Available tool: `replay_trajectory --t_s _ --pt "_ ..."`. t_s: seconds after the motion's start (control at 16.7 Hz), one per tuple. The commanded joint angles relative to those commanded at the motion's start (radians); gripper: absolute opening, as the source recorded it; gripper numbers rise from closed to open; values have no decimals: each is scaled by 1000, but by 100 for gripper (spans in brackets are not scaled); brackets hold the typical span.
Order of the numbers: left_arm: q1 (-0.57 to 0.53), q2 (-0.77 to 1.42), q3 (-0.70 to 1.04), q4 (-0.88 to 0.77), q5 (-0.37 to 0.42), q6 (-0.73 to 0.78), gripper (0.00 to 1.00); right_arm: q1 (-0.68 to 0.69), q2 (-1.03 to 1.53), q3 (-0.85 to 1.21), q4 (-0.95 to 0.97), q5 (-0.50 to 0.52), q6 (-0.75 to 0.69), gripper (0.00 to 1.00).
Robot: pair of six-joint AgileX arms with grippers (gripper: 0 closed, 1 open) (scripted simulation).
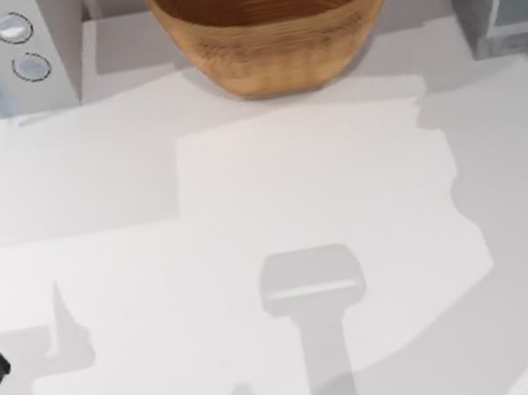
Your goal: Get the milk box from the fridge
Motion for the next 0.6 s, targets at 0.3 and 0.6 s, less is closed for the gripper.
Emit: replay_trajectory --t_s 0.3,0.6 --pt "0 0 0 0 0 0 100 1 28 54 -26 2 0 100" --pt "0 0 0 0 0 0 100 14 107 204 -97 15 -1 100"
